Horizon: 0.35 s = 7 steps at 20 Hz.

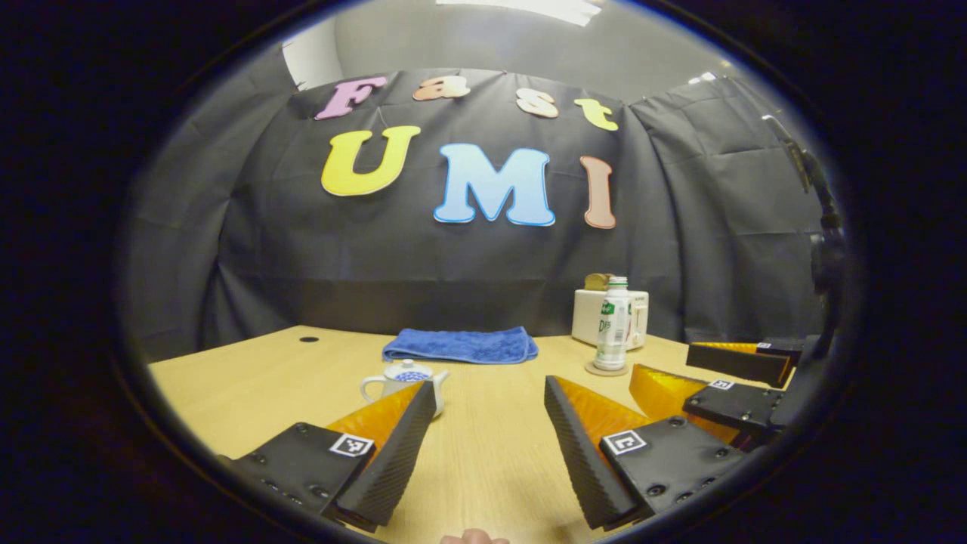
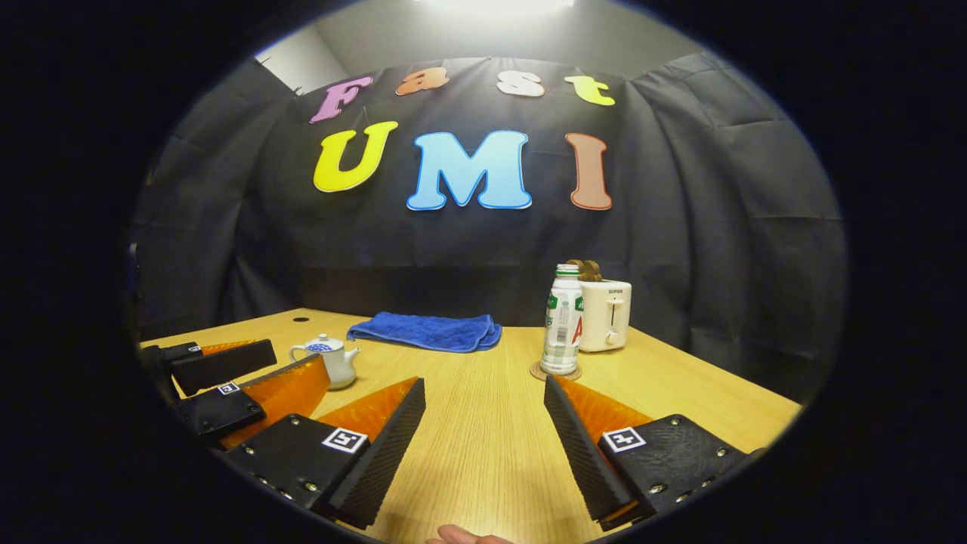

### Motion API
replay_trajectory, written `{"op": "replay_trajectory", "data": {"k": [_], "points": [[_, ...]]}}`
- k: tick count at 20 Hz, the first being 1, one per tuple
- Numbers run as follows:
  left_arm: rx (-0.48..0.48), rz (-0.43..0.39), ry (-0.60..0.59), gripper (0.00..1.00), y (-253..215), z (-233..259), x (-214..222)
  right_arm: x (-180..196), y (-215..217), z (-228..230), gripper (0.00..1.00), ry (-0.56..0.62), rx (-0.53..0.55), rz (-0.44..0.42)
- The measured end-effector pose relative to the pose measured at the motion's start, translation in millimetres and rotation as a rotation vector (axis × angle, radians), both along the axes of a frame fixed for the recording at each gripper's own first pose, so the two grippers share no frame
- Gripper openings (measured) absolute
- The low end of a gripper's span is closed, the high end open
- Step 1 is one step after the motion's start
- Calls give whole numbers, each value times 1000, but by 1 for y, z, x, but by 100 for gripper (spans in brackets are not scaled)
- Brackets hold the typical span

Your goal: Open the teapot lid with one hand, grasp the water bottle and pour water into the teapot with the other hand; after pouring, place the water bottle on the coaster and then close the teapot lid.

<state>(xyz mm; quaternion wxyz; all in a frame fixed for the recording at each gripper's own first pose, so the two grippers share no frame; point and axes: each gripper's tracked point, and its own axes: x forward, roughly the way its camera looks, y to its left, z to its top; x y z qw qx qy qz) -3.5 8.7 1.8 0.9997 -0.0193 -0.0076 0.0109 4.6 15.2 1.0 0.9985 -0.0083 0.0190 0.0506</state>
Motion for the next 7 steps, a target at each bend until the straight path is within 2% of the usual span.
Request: {"op": "replay_trajectory", "data": {"k": [2,4,5,7], "points": [[51,22,11,99,-4,0,-2,-2,-3,-5,98,14,18,-19],[44,46,12,99,-6,1,-8,-5,-7,0,96,-32,27,-40],[47,70,14,99,-3,-2,-2,-5,-8,-2,95,-27,17,-41],[42,67,18,100,-5,-2,-2,-7,-6,-5,95,-25,22,-39]]}}
